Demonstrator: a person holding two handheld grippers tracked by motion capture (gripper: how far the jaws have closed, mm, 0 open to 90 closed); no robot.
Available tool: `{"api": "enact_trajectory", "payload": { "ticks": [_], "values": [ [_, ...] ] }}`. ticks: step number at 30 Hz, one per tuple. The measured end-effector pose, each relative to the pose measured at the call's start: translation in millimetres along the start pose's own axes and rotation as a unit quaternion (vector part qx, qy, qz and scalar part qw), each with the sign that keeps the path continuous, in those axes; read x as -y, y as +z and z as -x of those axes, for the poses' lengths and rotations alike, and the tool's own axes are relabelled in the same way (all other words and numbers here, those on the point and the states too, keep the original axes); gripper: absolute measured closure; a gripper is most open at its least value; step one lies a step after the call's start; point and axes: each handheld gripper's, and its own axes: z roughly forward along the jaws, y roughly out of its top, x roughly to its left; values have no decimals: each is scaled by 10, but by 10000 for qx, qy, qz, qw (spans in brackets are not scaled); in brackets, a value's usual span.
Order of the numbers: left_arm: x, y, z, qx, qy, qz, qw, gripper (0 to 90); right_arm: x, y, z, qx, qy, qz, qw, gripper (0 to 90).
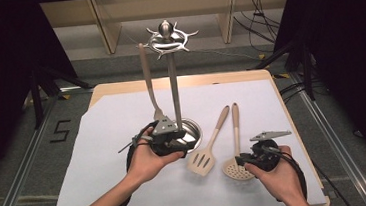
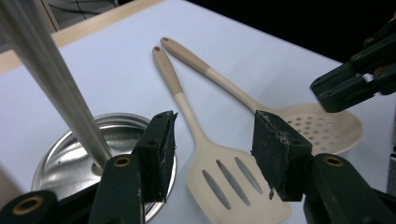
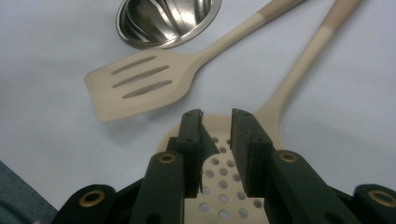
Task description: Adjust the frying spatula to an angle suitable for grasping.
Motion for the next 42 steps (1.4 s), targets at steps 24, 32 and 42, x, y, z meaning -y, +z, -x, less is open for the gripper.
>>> {"api": "enact_trajectory", "payload": {
  "ticks": [24,32,42],
  "values": [
    [208,75,220,464,156,-820,9954,420,4,-26,40,-51,-3,51,10000,740],
    [500,-75,209,400,1429,-1168,9820,435,4,-1,33,-94,-97,152,9998,735],
    [683,239,195,408,2390,-1318,9612,431,2,-21,-2,4,204,-94,9997,736]
  ]
}}
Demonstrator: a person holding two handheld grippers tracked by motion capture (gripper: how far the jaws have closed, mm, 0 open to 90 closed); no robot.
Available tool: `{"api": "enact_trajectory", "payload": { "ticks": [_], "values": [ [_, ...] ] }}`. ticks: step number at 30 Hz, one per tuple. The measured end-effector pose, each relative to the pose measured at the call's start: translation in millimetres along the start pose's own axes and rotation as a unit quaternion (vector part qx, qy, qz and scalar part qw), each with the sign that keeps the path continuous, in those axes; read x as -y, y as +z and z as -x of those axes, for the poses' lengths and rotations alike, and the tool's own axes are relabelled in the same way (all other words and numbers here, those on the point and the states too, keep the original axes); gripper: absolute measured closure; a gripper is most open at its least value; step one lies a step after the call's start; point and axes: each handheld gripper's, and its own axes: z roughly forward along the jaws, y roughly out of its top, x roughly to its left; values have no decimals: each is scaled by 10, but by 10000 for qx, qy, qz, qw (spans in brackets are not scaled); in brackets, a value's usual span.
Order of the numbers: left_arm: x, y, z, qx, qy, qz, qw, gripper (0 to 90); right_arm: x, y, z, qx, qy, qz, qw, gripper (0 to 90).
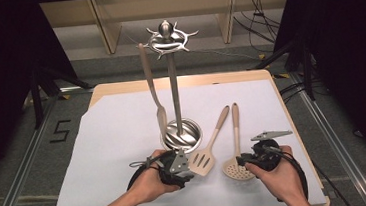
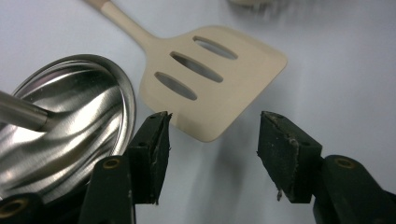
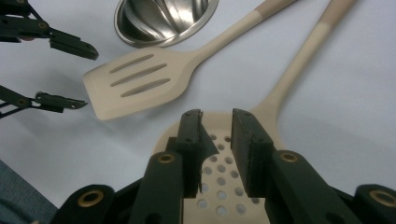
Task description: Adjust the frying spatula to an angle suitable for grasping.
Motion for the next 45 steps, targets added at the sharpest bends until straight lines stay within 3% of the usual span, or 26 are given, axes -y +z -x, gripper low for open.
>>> {"api": "enact_trajectory", "payload": {
  "ticks": [1,3,4,5,7,10,12,14,19,20,22,23,26,29,30,31,32,34,35,37,39,41,42,45],
  "values": [
    [0,20,0,-53,84,-27,9999,432,6,23,10,-10,-32,140,9999,736],
    [-6,51,-1,-108,263,-44,9996,435,2,17,11,-78,4,43,10000,736],
    [-7,70,4,-145,336,-14,9993,438,0,10,10,18,-42,3,10000,736],
    [-19,69,1,-73,421,-157,9990,442,2,12,15,-2,-51,21,10000,736],
    [-20,94,18,-294,606,-98,9977,456,8,21,5,2,-5,114,9999,737],
    [-52,95,29,-365,778,-70,9963,471,13,40,-3,-3,41,210,9998,737],
    [-77,96,29,-374,913,-28,9951,482,6,39,8,-21,-69,169,9998,738],
    [-85,113,25,-373,958,-4,9947,498,-2,30,6,3,-147,62,9999,740],
    [-52,138,26,-420,1077,11,9933,548,4,41,-9,-11,-32,106,9999,743],
    [-50,128,32,-447,1169,-45,9921,570,6,50,-5,-29,-46,129,9999,744],
    [-29,133,59,-388,1156,-42,9925,656,4,47,7,-78,-119,86,9999,745],
    [-25,129,70,-474,1304,-60,9903,684,-1,35,-2,66,-121,6,9999,746],
    [-32,94,100,-642,1468,-115,9870,727,5,52,-1,-21,-102,131,9999,747],
    [-6,47,95,-821,1505,21,9852,757,2,51,-12,-28,-82,21,10000,747],
    [6,5,72,-945,1623,27,9822,770,1,66,21,17,-356,164,9992,747],
    [31,-56,44,-1031,1653,24,9808,783,10,65,-11,-44,-118,103,9999,747],
    [59,-106,20,-1058,1646,64,9806,792,15,70,-23,-45,-51,91,9999,747],
    [134,-213,-5,-1163,1658,149,9792,807,14,78,-18,-142,-83,85,9998,747],
    [174,-274,-11,-1156,1648,123,9795,814,6,60,-16,27,-179,-15,9998,747],
    [258,-384,-5,-1268,1651,219,9778,825,5,61,-16,-1,-182,-8,9998,747],
    [373,-503,15,-1177,1560,320,9802,836,6,62,-17,-27,-190,6,9998,747],
    [507,-671,34,-1224,1567,363,9794,845,6,67,-12,-4,-242,55,9997,747],
    [559,-696,53,-1232,1388,577,9809,848,11,73,-27,-34,-134,61,9999,747],
    [730,-890,79,-1204,1390,624,9810,851,11,87,-37,-86,-155,41,9998,747]
  ]
}}
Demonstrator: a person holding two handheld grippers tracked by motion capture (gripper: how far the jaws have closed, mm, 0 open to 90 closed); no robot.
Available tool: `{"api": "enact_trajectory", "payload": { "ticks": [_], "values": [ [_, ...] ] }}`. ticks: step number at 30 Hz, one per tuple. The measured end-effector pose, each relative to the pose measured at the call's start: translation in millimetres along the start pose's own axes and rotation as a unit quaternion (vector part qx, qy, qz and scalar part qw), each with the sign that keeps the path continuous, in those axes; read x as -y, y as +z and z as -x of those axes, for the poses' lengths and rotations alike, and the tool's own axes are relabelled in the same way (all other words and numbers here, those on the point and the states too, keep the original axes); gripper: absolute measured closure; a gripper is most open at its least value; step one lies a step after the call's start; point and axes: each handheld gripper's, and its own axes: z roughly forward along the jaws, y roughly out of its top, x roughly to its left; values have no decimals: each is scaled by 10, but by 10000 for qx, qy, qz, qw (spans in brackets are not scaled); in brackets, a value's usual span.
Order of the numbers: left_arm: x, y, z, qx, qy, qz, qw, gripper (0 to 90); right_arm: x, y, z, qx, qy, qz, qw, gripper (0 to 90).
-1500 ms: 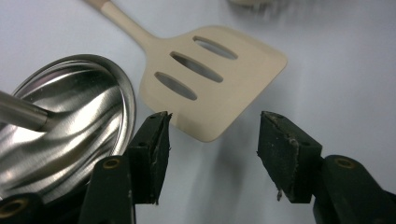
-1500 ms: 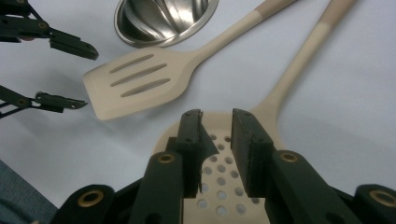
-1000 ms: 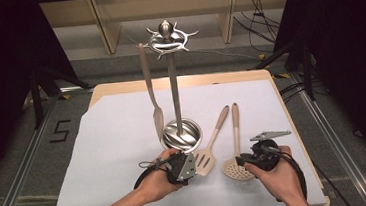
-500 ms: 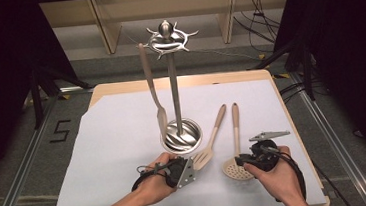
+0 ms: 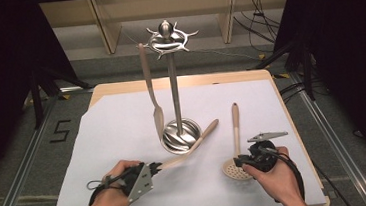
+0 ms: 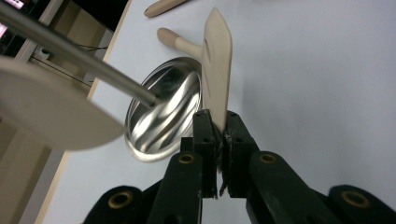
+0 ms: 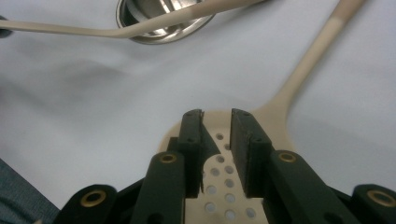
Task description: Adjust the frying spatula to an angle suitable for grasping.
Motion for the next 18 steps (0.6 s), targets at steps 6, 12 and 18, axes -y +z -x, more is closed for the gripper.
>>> {"api": "enact_trajectory", "payload": {
  "ticks": [6,12,18],
  "values": [
    [292,-256,93,-84,-222,-27,9997,852,-4,16,-22,42,-45,31,10000,747],
    [496,-284,118,309,-434,-62,9986,828,-6,20,-17,19,-84,-109,9999,746],
    [630,-247,97,962,-733,-304,9922,675,7,29,-13,55,25,-24,10000,743]
  ]
}}
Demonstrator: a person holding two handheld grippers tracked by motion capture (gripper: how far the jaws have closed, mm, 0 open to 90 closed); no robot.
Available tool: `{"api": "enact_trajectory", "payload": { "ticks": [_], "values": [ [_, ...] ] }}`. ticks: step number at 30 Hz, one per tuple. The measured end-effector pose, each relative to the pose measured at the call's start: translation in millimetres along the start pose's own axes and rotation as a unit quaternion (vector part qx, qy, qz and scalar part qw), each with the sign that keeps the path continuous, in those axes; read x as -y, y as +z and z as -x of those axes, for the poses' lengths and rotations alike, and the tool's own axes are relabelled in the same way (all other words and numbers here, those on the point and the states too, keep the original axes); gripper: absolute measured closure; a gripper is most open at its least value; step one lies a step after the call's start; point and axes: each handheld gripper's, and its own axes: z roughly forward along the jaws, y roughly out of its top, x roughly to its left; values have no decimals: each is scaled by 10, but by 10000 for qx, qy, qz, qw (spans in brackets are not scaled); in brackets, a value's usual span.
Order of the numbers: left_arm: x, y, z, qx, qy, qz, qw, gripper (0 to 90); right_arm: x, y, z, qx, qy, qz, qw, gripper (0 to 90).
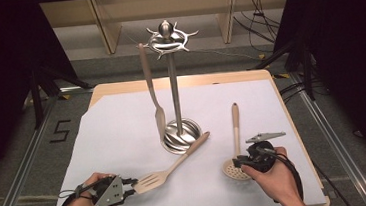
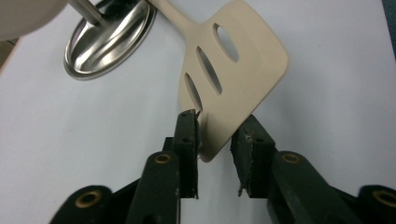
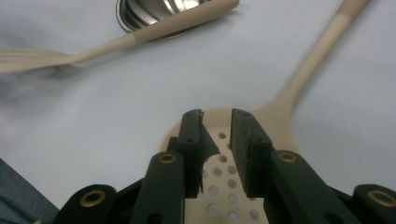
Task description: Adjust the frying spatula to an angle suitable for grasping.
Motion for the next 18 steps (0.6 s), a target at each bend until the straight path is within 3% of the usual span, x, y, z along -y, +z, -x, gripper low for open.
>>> {"api": "enact_trajectory", "payload": {
  "ticks": [1,4,5,6,10,13,14,16,18],
  "values": [
    [19,-6,-2,161,-114,-70,9998,675,0,0,0,0,0,0,10000,743],
    [47,-81,-20,148,-312,-103,9994,602,-9,-15,26,63,-98,-105,9999,742],
    [60,-128,-47,180,-313,-173,9992,575,0,9,19,-2,-5,45,10000,742],
    [71,-156,-66,181,-382,-175,9990,568,-5,10,26,6,-31,22,10000,742],
    [139,-271,-186,143,-1033,-163,9944,516,-11,9,41,24,-107,33,9999,741],
    [126,-308,-259,52,-1788,186,9837,482,-14,0,50,-9,-46,-54,10000,737],
    [98,-327,-309,3,-2033,244,9788,475,-16,2,74,29,-189,-19,9998,735],
    [27,-327,-364,-154,-2470,398,9681,473,-3,1,62,-8,9,-12,10000,733],
    [-120,-305,-426,-71,-2918,371,9557,462,-1,3,68,-11,16,0,10000,730]
  ]
}}
